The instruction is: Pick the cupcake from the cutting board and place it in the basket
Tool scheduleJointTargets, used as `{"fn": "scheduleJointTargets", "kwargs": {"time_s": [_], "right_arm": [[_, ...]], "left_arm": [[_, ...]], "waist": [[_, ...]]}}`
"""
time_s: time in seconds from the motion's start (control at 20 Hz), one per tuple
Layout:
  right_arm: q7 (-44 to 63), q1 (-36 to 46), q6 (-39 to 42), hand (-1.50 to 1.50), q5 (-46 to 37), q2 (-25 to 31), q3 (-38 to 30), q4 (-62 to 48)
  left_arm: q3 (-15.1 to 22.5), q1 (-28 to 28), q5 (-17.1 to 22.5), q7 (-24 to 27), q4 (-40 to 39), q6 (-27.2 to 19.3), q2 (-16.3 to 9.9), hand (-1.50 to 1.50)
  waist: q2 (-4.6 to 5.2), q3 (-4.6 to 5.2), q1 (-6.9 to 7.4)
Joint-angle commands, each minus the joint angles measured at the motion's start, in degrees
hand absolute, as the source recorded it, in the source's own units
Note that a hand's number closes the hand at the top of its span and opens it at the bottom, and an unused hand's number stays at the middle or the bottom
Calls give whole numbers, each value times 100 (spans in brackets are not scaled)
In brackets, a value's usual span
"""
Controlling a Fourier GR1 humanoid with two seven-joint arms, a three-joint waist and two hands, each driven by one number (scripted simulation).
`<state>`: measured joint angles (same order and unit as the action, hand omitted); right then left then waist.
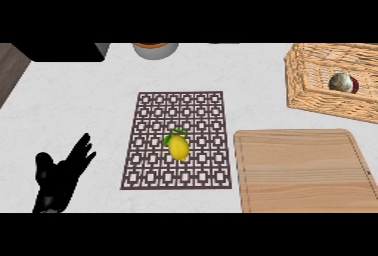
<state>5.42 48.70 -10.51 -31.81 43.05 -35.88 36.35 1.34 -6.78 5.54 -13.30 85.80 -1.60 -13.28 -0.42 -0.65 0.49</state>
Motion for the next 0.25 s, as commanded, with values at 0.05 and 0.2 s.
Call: {"fn": "scheduleJointTargets", "kwargs": {"time_s": [0.05, 0.2], "right_arm": [[83, -353, 207, -150, 393, 456, -410, 128], [97, -614, 499, -150, 568, 851, -582, 152]], "left_arm": [[-31, -52, -34, -224, -581, 0, 44, 0], [-13, -173, -66, -436, -230, -8, -20, 0]], "waist": [[36, 66, -131], [28, 64, -106]]}}
